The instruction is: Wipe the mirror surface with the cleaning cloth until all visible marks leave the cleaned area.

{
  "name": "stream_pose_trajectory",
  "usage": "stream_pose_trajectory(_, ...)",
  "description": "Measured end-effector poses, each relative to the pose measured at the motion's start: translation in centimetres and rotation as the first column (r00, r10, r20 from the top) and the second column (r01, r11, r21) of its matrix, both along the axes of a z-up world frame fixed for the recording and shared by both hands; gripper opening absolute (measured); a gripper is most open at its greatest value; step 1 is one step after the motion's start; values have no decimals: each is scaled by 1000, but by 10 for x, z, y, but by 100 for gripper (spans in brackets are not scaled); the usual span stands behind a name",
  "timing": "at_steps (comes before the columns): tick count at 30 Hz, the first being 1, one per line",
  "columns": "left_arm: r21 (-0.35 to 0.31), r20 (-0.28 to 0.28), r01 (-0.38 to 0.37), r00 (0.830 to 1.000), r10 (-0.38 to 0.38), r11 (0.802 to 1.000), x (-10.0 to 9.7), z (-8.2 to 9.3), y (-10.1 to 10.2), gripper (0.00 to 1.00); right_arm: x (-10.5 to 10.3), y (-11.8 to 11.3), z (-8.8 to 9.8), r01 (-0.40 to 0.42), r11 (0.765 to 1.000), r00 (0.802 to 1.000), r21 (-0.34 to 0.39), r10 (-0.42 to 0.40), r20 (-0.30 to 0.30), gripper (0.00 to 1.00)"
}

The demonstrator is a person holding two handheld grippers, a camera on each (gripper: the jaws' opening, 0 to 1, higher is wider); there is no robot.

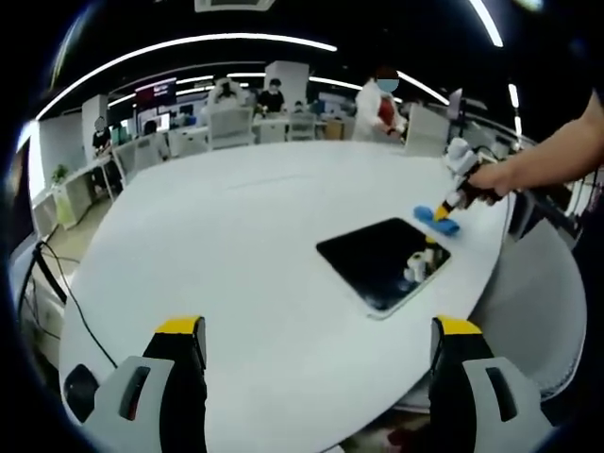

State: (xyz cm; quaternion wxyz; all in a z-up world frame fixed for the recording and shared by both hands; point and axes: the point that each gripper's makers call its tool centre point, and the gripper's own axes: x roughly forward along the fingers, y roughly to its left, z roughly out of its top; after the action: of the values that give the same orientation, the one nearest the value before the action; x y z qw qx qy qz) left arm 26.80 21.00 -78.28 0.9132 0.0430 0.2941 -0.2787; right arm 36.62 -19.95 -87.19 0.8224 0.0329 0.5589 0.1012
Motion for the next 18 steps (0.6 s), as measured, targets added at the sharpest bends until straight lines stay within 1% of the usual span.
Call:
stream_pose_trajectory(1,5,1,7,1000,-7,1000,1,1,-1,99,0,0,0,-5,1000,1000,-15,5,-5,0)
stream_pose_trajectory(3,8,6,8,1000,-8,1000,3,3,-1,99,-5,-5,1,30,998,998,-59,-34,-59,0)
stream_pose_trajectory(4,5,13,1,1000,-1,1000,5,6,0,99,-1,-2,4,31,999,998,-41,-33,-53,0)
stream_pose_trajectory(6,-5,17,-9,1000,10,1000,6,9,1,99,3,-1,7,41,999,997,-27,-43,-61,0)
stream_pose_trajectory(8,-2,20,-6,1000,6,1000,5,9,1,99,10,2,13,56,998,998,13,-55,-36,0)
stream_pose_trajectory(12,2,18,-14,1000,14,1000,3,5,4,99,9,0,15,52,999,998,10,-51,-35,0)
stream_pose_trajectory(13,0,17,-17,1000,17,1000,2,5,4,99,8,-2,15,58,998,997,18,-57,-45,0)
stream_pose_trajectory(18,6,10,-13,1000,13,1000,-3,2,3,99,7,1,19,80,995,996,55,-77,-52,0)
